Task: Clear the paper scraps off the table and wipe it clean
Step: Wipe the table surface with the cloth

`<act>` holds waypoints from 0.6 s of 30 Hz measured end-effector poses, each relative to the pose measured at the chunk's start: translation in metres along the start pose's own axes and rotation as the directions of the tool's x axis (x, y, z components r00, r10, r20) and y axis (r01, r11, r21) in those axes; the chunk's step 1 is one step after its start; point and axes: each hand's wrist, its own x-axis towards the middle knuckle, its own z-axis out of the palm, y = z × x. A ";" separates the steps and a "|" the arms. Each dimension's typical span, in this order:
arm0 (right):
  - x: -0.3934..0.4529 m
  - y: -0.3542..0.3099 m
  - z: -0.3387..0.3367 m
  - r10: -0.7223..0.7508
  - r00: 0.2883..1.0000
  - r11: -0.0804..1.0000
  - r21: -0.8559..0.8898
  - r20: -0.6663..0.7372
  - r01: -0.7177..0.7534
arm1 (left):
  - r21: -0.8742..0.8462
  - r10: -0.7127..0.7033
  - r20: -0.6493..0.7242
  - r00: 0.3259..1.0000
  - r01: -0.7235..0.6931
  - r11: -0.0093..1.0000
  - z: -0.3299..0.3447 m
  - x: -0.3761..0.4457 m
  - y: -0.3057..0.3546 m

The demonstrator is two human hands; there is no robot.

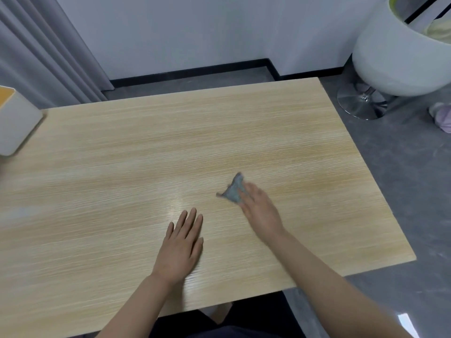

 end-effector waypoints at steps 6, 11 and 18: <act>-0.080 -0.010 0.021 -0.424 0.893 0.904 0.005 0.150 0.428 | 0.021 0.004 0.037 0.999 -0.005 1.000 -0.006 -0.002 0.002; -0.039 0.043 -0.001 -0.049 0.998 0.995 -0.090 0.030 0.052 | 0.019 0.016 0.045 0.999 -0.017 1.000 -0.004 -0.009 0.000; -0.029 0.075 -0.012 0.350 0.936 0.937 0.019 -0.019 -0.350 | 0.005 -0.009 0.027 1.000 0.009 1.000 0.004 -0.026 -0.001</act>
